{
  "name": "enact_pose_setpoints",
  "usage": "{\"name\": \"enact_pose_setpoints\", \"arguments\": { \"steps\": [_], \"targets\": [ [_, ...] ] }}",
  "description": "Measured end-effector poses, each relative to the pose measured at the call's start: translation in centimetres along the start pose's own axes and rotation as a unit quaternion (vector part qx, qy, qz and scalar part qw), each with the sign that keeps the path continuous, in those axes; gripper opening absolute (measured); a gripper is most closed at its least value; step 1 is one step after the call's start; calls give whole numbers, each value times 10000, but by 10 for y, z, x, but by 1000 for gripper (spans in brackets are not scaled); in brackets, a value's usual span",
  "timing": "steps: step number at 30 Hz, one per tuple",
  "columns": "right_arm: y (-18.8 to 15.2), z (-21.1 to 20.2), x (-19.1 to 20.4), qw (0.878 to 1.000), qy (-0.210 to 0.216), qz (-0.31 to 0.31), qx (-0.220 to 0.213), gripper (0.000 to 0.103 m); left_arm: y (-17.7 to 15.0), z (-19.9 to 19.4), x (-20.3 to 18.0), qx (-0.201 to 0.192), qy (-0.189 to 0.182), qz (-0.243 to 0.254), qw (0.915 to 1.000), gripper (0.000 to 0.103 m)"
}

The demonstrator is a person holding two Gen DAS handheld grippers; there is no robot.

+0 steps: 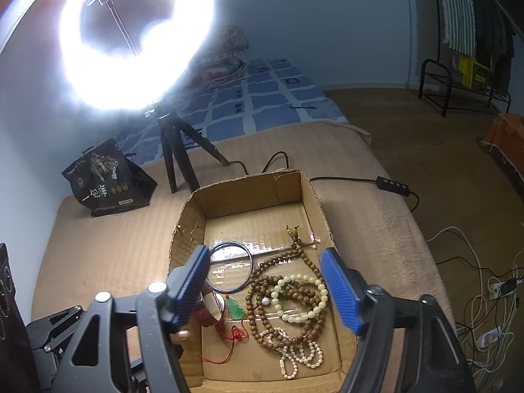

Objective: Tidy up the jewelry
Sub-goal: 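Open both tools to release the earring and bracelet in the box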

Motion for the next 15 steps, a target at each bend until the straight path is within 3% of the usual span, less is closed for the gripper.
{"name": "enact_pose_setpoints", "arguments": {
  "steps": [3,15],
  "targets": [
    [1,-3,0,10000,-45,9,-51,89,0,-2,0,-25,54,8,10000,63],
    [0,-15,2,9999,-100,-79,-80,93,-2,-18,-6,-135,230,109,9996,67]
  ]
}}
Point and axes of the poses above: each gripper's, at about its wrist camera, not at the fingertips, and z roughly the way its jaws point, x to its left, y to its top, the point moved 5 cm from there along z, roughly the way its jaws point, and after that the axes turned 7 degrees about z, right-handed, at the moved point
